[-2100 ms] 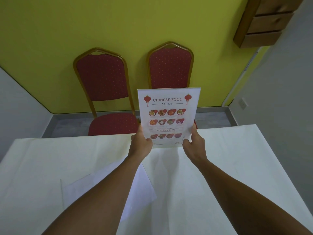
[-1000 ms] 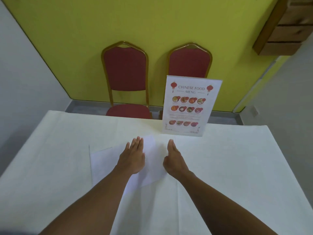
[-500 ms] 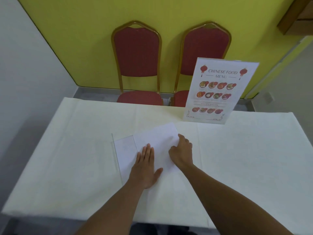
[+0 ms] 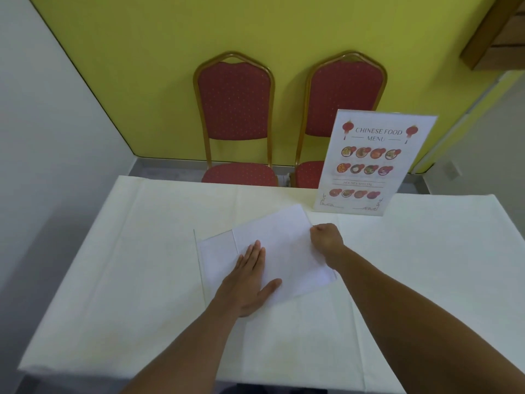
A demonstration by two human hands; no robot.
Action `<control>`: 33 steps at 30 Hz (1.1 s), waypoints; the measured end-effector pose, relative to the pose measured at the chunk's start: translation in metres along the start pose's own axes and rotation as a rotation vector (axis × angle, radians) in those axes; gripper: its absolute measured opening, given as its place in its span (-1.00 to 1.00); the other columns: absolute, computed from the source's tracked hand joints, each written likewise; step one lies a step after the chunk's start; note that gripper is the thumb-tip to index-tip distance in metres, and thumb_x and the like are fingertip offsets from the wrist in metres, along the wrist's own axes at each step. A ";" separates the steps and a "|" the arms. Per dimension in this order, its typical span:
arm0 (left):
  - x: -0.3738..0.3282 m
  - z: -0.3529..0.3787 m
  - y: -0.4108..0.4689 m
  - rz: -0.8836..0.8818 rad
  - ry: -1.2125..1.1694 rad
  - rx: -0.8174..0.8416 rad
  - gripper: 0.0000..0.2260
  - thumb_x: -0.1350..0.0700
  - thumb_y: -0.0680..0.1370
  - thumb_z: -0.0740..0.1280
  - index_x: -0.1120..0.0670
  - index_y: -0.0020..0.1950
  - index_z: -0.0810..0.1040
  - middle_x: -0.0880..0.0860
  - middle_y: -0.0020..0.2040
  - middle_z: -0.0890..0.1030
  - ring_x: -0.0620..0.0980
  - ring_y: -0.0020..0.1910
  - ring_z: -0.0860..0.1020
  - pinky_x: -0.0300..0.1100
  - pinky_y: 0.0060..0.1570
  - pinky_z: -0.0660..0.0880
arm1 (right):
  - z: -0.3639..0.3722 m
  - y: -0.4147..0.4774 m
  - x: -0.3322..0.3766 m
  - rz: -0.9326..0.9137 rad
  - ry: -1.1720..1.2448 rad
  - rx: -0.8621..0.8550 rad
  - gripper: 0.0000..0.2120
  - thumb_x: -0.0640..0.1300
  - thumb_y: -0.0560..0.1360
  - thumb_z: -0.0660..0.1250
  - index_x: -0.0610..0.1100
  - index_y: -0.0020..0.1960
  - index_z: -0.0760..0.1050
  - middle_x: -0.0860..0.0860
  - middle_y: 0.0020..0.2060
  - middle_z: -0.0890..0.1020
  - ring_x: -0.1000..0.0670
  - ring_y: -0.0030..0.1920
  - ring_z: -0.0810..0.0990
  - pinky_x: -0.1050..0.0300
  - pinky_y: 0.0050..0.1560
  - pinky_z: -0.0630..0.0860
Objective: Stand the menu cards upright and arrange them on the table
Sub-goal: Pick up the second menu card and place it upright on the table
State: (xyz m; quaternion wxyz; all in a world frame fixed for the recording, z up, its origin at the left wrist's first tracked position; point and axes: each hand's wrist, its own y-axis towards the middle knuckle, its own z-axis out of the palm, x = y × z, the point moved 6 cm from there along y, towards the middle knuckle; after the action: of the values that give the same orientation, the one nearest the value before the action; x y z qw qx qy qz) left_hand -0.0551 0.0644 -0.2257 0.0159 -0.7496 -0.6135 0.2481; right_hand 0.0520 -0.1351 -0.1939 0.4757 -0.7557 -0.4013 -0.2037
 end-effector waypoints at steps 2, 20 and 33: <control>0.000 -0.011 0.000 0.013 0.025 -0.001 -0.15 -0.44 0.53 -0.15 0.11 0.61 -0.25 -0.02 0.59 -0.33 -0.10 0.55 -0.31 -0.09 0.54 -0.17 | -0.001 0.005 0.009 0.012 0.023 0.017 -0.84 -0.20 0.57 0.18 -0.23 -0.08 0.51 -0.10 -0.19 0.53 -0.16 -0.08 0.52 0.11 -0.16 0.41; 0.008 -0.177 0.008 0.355 0.222 -0.836 -0.72 0.02 0.62 0.27 0.11 0.23 0.64 0.08 -0.11 0.73 0.07 -0.36 0.68 -0.08 -0.51 0.56 | -0.007 0.000 0.113 0.015 0.824 0.298 -0.84 -0.20 0.64 0.26 -0.29 0.04 0.54 -0.20 -0.08 0.68 -0.14 -0.04 0.70 0.06 -0.21 0.67; 0.041 -0.222 0.025 0.071 -0.546 -0.804 -0.77 -0.02 0.67 0.17 0.08 -0.04 0.51 -0.07 -0.38 0.55 -0.13 -0.41 0.51 -0.30 -0.44 0.35 | 0.044 0.007 0.117 -0.194 0.450 0.174 -0.56 0.02 0.60 0.34 -0.28 0.31 0.52 -0.03 0.19 0.63 0.05 0.05 0.58 0.11 0.10 0.46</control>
State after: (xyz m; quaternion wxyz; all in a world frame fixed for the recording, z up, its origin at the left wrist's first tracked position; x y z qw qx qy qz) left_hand 0.0599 0.1587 -0.0536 -0.4449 -0.6243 -0.6166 0.1793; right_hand 0.1237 -0.0490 -0.1374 0.5943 -0.6057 -0.3721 -0.3761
